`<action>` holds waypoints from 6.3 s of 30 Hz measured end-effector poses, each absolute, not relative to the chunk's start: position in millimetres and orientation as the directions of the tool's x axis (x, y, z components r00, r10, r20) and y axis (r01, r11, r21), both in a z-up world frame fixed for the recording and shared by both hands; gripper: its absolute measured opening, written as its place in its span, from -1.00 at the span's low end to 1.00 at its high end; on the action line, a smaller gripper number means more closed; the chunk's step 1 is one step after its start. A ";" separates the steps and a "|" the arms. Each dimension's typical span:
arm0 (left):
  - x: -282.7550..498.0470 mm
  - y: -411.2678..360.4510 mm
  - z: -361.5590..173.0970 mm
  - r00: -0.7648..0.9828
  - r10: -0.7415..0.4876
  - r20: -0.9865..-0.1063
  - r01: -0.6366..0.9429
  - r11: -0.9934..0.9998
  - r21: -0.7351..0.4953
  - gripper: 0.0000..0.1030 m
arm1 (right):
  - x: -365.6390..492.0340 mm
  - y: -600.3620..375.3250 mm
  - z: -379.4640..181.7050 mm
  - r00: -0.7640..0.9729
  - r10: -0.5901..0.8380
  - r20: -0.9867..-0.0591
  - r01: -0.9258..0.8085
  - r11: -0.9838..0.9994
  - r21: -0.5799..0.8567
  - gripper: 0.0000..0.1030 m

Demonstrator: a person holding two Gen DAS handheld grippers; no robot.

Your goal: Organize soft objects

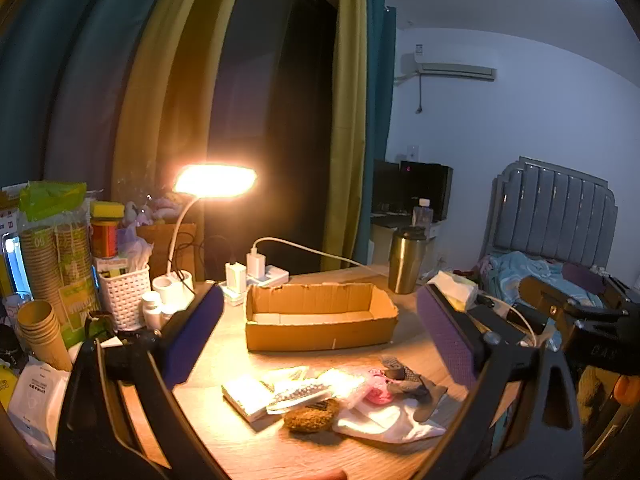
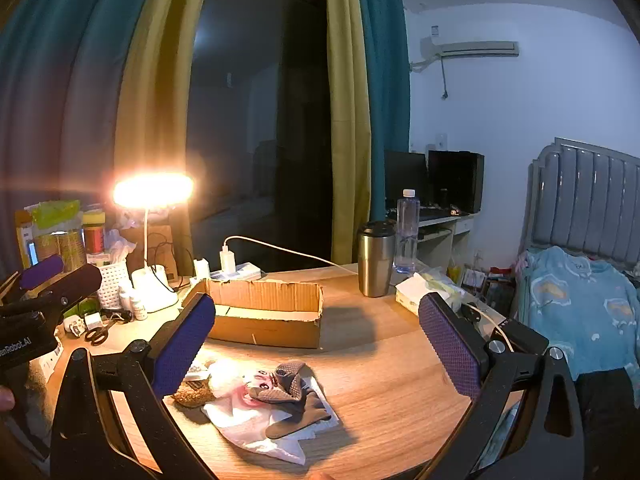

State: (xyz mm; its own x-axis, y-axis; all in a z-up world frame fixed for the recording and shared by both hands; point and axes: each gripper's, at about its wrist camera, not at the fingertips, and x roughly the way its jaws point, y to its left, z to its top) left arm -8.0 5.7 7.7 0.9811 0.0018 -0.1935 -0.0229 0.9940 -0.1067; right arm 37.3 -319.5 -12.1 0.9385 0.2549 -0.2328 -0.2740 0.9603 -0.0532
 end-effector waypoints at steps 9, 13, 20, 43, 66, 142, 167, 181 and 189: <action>-8.0 5.9 8.0 0.981 0.002 -0.194 -0.023 0.994 -0.107 0.90 | 38.6 -320.8 -12.7 0.938 0.256 -0.235 -0.274 0.960 -0.049 1.00; -7.4 7.0 7.6 0.981 0.002 -0.192 -0.023 0.994 -0.110 0.90 | 38.9 -320.7 -12.8 0.938 0.255 -0.236 -0.273 0.961 -0.049 1.00; -7.9 7.2 7.2 0.981 0.002 -0.192 -0.023 0.994 -0.111 0.90 | 38.9 -321.2 -12.7 0.937 0.255 -0.237 -0.274 0.961 -0.048 1.00; -10.2 7.5 6.4 0.982 0.003 -0.191 -0.025 0.993 -0.113 0.90 | 38.4 -321.1 -12.4 0.937 0.256 -0.238 -0.274 0.961 -0.046 1.00; -10.4 8.3 6.9 0.982 0.004 -0.191 -0.026 0.993 -0.116 0.90 | 39.8 -322.8 -12.9 0.936 0.257 -0.240 -0.275 0.961 -0.044 1.00; 147.3 71.7 -151.4 0.652 0.090 -0.753 -0.195 0.979 -0.051 0.11 | 195.5 -281.5 -134.1 0.636 0.391 -0.665 -0.516 0.856 0.010 -0.86; 101.7 60.9 -89.1 0.787 0.080 -0.612 -0.180 0.978 -0.104 0.11 | 207.7 -284.2 -174.7 0.560 0.375 -0.739 -0.510 0.859 0.050 -0.31; 107.0 42.9 -67.3 0.821 0.043 -0.569 -0.114 0.989 -0.091 0.11 | 197.7 -304.0 -118.6 0.637 0.477 -0.606 -0.529 0.842 0.107 -0.36; 113.2 35.1 -48.7 0.853 0.017 -0.522 -0.075 0.993 -0.089 0.11 | 199.5 -299.5 -90.2 0.663 0.508 -0.550 -0.565 0.821 0.078 -0.36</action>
